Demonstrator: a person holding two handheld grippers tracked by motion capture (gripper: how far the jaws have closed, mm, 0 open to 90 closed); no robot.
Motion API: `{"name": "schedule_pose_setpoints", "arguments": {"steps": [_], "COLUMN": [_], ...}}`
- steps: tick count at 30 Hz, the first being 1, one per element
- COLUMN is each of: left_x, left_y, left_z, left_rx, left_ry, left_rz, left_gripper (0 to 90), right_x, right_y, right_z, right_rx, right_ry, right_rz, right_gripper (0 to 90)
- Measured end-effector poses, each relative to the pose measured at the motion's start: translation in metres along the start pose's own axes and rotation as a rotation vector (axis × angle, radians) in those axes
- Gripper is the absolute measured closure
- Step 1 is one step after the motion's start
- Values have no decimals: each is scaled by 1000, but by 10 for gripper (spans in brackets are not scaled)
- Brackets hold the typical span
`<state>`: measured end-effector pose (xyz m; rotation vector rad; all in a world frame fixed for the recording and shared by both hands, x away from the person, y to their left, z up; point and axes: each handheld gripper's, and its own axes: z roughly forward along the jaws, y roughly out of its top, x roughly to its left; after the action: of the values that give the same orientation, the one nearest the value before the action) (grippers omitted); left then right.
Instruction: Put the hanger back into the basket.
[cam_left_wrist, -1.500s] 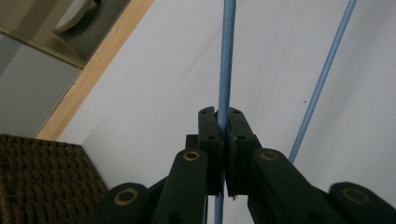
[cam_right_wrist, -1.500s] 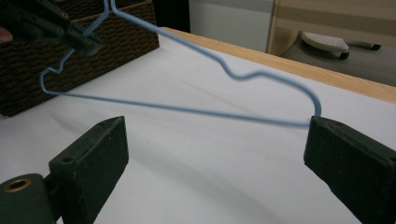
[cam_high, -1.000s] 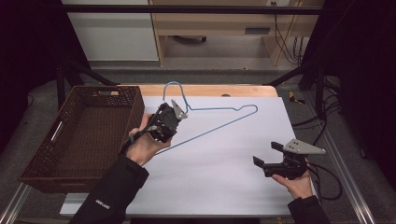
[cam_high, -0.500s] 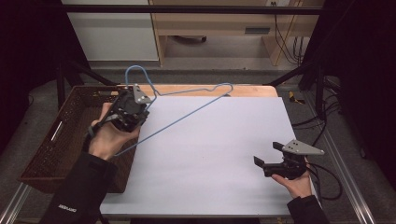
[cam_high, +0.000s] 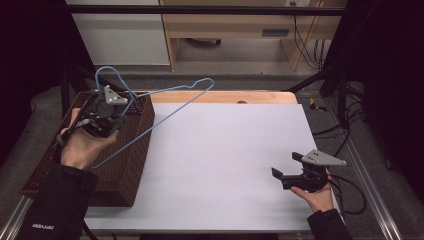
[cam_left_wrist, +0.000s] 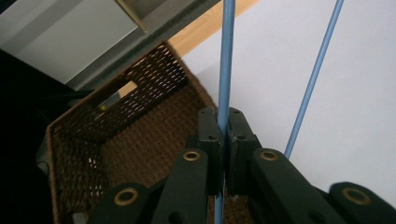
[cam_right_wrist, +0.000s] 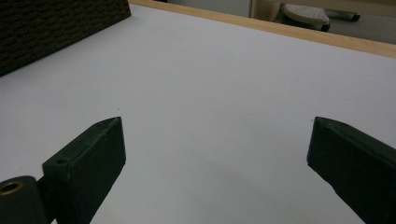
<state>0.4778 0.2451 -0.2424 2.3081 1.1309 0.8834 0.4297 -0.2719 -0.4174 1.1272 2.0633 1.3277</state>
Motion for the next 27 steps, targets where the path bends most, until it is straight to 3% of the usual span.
{"name": "schedule_pose_setpoints", "arguments": {"steps": [14,27], "left_x": [52,79], "left_y": [-44,-78], "left_z": [3,13], "left_rx": [83,156], "left_ry": [104,166], "left_rz": [-93,-158], "left_gripper": [869,869], "right_x": [0,0], "right_y": [-1,0], "right_z": [1,1], "right_rx": [8,11], "right_ry": [1,-2], "right_rz": [-1,-4], "right_gripper": [48,45]}}
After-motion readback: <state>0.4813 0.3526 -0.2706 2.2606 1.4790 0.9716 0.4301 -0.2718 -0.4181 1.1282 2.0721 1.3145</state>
